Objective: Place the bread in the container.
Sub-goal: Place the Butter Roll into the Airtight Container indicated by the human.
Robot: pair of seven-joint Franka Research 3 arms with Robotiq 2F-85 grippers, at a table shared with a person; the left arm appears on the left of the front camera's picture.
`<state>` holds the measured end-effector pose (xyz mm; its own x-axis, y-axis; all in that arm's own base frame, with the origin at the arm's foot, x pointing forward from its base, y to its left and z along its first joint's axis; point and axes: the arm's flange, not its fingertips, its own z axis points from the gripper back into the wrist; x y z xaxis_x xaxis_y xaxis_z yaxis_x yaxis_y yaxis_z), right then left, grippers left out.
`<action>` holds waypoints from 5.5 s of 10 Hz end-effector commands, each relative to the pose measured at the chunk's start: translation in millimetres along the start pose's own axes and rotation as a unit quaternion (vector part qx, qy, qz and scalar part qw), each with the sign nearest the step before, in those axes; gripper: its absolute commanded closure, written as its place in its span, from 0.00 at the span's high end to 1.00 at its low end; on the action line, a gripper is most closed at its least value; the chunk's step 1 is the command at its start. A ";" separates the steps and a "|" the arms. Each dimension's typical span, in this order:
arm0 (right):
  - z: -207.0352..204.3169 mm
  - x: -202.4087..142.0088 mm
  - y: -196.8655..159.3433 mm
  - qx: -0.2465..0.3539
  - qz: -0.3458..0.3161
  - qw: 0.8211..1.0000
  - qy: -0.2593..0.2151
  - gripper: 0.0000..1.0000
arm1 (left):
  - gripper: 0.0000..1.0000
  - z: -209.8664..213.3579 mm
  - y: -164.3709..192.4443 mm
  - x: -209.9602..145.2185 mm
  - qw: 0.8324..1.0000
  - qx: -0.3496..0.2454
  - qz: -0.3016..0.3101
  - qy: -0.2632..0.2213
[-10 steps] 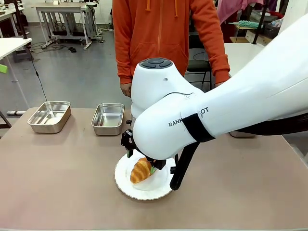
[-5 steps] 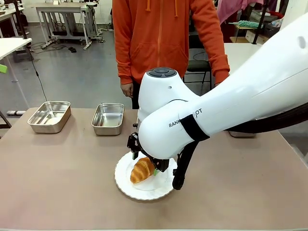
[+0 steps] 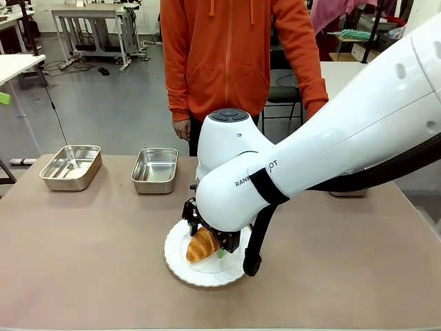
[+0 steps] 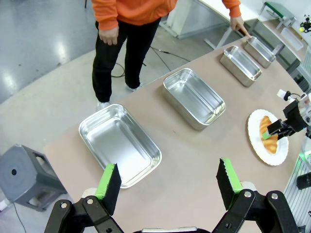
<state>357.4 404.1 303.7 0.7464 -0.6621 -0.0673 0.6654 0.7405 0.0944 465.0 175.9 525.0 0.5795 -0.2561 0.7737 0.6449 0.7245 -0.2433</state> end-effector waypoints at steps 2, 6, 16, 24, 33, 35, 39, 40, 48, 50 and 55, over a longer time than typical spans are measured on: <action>-2.1 0.1 8.4 -0.007 0.006 1.000 0.009 0.80 | 1.00 0.1 -1.2 0.6 1.000 -0.001 0.001 -0.004; 2.2 -1.2 7.7 -0.029 0.007 1.000 0.003 0.40 | 1.00 0.1 -1.2 0.6 1.000 -0.001 0.001 -0.004; 127.3 55.5 1.8 0.026 0.091 0.995 0.034 0.56 | 1.00 0.1 -1.2 0.6 1.000 -0.001 0.001 -0.004; 213.2 266.7 -87.7 0.034 0.442 0.894 0.063 0.56 | 1.00 0.1 -1.2 0.6 1.000 -0.001 0.001 -0.004; 206.6 342.7 -110.3 0.026 0.448 0.890 0.079 0.56 | 1.00 0.1 -1.2 0.6 1.000 -0.001 0.001 -0.004; 198.8 395.9 -132.8 0.016 0.455 0.889 0.051 0.56 | 1.00 0.1 -1.2 0.6 1.000 -0.001 0.001 -0.004; 153.2 462.7 -157.6 0.039 0.507 0.861 0.003 0.56 | 1.00 0.1 -1.2 0.6 1.000 -0.001 0.001 -0.004; 142.6 470.3 -156.6 0.057 0.515 0.855 0.007 0.56 | 1.00 0.1 -1.2 0.6 1.000 -0.001 0.001 -0.004; 112.2 485.4 -156.8 0.071 0.508 0.859 0.001 1.00 | 1.00 0.1 -1.2 0.6 1.000 -0.001 0.001 -0.004; 111.1 485.4 -154.9 0.071 0.512 0.856 -0.001 1.00 | 1.00 0.1 -1.2 0.6 1.000 -0.001 0.001 -0.004; 109.5 483.0 -154.1 0.048 0.498 0.866 0.008 1.00 | 1.00 0.1 -1.2 0.6 1.000 -0.001 0.001 -0.004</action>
<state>613.0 -42.9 364.4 0.9517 0.2994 0.0679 -0.3070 0.9315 0.1952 465.0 176.0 524.9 0.5798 -0.2559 0.7735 0.6447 0.7246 -0.2435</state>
